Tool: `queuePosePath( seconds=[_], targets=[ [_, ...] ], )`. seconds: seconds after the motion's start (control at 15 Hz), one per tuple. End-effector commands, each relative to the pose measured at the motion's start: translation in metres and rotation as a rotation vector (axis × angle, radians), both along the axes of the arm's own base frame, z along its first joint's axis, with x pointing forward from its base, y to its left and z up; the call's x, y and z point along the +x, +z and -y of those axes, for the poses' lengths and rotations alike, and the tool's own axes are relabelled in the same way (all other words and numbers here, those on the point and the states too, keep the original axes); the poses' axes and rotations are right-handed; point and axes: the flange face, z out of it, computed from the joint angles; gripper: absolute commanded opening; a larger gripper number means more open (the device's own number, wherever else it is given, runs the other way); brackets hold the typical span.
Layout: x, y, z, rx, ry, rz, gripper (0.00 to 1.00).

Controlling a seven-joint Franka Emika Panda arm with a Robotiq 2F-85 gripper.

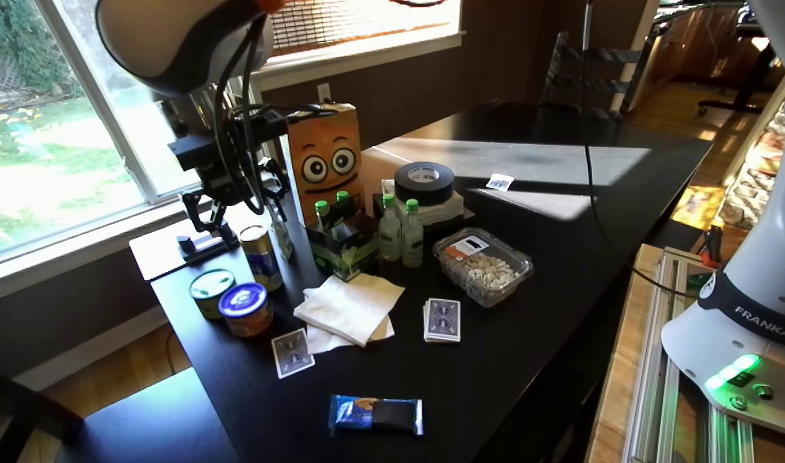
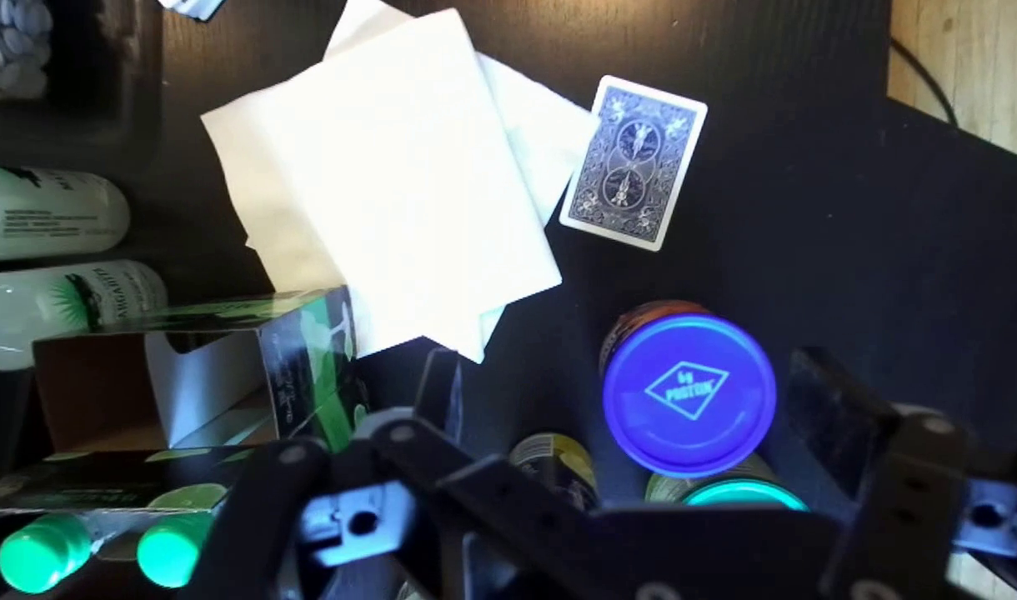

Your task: Put the can in the bottle crate

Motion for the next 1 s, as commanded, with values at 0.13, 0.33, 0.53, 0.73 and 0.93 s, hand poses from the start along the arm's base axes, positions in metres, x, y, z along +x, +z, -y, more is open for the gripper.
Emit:
queuePosePath(
  seconds=[0.13, 0.33, 0.53, 0.73, 0.93],
  targets=[
    [0.004, 0.003, -0.001, 0.007, -0.028, -0.011, 1.00],
    [0.022, -0.014, 0.015, 0.053, -0.196, -0.038, 1.00],
    [0.041, -0.040, 0.030, 0.061, -0.347, -0.020, 1.00],
    [0.054, -0.052, 0.030, 0.110, -0.457, 0.003, 1.00],
    [0.067, -0.058, 0.027, 0.120, -0.511, 0.076, 1.00]
  ],
)
